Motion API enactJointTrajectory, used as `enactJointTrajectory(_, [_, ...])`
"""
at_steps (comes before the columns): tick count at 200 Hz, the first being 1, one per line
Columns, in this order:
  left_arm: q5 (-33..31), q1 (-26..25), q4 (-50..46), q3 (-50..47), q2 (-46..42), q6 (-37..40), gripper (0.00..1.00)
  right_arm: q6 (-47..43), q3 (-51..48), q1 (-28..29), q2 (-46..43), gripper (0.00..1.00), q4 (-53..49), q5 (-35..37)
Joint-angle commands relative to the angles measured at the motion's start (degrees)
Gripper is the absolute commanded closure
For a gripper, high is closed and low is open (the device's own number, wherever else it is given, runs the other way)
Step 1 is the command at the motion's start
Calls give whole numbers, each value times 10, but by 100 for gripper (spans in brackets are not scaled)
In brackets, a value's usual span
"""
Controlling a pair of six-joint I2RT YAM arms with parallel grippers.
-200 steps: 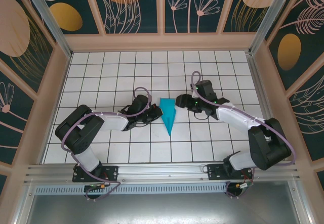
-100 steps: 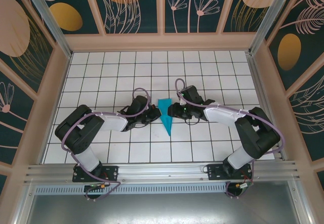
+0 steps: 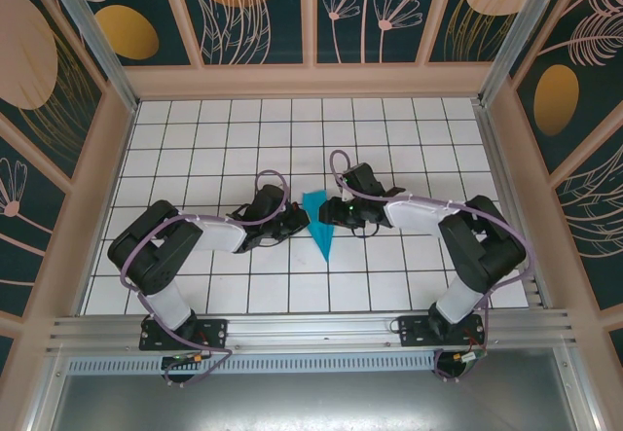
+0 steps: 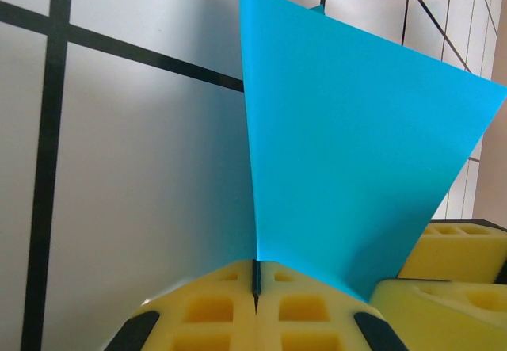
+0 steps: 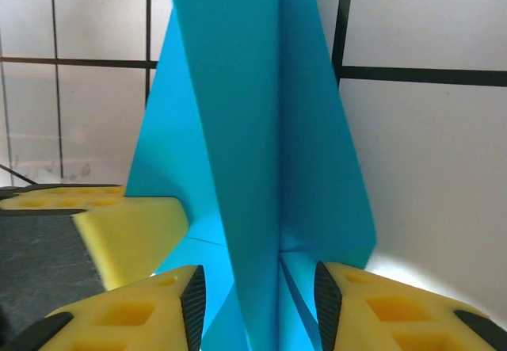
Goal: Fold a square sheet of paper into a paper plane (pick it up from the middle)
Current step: Move the paper plane to the center of the table.
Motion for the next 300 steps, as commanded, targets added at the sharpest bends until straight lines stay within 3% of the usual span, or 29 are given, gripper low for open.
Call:
enactJointTrajectory(1, [-8, 3, -8, 7, 10, 6, 97, -15, 13, 4, 10, 56, -8, -20])
enactJointTrajectory(24, [-9, 4, -9, 7, 11, 5, 97, -20, 11, 6, 14, 54, -11, -31])
enactJointTrajectory(76, [-9, 3, -10, 10, 17, 5, 97, -43, 5, 11, 0, 38, -35, 8])
enactJointTrajectory(115, [-10, 4, -11, 11, 15, 7, 97, -58, 12, 20, 3, 36, -45, 20])
enactJointTrajectory(187, [-3, 3, -6, 12, 16, 5, 97, -8, -5, 30, -12, 40, -31, -60])
enactJointTrajectory(226, [2, 3, -3, 13, 18, 5, 97, -5, 11, 41, 8, 44, -50, -26])
enactJointTrajectory(300, [7, 3, -10, 19, 6, 4, 94, 4, 39, 55, 42, 66, -77, 42])
